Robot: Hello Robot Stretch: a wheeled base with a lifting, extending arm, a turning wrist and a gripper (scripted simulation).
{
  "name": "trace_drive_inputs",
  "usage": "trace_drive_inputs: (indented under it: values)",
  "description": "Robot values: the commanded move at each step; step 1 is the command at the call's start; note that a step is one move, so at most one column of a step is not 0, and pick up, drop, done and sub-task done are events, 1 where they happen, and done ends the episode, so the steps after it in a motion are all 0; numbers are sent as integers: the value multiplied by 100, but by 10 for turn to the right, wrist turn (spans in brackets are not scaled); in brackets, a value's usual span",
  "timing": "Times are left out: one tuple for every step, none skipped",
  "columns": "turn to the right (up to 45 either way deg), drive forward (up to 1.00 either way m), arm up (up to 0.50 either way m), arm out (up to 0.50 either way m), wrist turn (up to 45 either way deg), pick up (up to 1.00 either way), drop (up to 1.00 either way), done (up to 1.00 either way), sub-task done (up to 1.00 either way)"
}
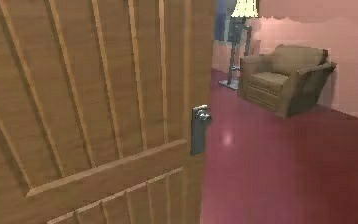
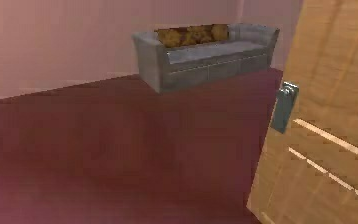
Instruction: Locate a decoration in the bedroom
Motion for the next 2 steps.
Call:
trace_drive_inputs:
  values:
    - [-450, 0, 0, 0, 0, 0, 0, 0, 0]
    - [-450, 0, 0, 0, 0, 0, 0, 0, 0]
